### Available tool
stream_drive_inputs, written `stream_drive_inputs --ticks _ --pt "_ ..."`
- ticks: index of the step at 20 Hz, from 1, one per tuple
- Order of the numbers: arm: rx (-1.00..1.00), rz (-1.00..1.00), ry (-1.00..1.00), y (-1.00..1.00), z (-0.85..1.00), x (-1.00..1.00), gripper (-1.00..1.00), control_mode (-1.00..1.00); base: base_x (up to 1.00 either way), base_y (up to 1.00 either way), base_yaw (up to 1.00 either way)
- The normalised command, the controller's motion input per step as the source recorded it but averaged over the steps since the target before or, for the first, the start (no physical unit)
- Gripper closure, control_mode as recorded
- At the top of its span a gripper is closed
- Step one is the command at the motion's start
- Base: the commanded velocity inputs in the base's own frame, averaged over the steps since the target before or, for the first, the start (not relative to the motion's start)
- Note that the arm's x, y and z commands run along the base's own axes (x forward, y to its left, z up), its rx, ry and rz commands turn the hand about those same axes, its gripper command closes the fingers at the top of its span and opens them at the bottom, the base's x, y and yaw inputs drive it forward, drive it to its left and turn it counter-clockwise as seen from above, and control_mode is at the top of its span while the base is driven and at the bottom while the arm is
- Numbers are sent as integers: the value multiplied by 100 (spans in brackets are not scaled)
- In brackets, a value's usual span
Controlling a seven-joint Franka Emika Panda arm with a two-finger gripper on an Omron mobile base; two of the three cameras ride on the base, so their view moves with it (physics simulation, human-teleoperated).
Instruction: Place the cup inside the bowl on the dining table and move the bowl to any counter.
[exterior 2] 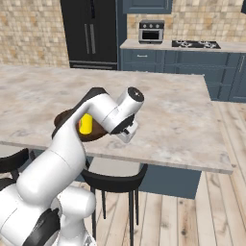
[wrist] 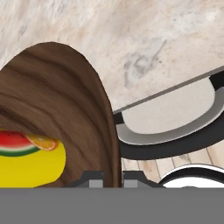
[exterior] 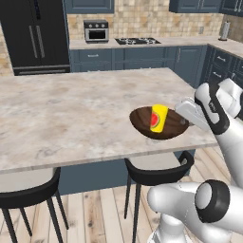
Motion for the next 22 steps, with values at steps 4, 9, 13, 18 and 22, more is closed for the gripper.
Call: stream_drive_inputs --ticks 4,9,13,18,22 --pt "0 0 0 0 0 0 100 -100 0 0 0" --pt "0 0 0 0 0 0 100 100 0 0 0" --pt "0 0 0 0 0 0 100 100 -11 0 0" --pt "0 0 0 0 0 0 100 100 -71 -27 0" --pt "0 0 0 0 0 0 100 100 -63 -47 0"
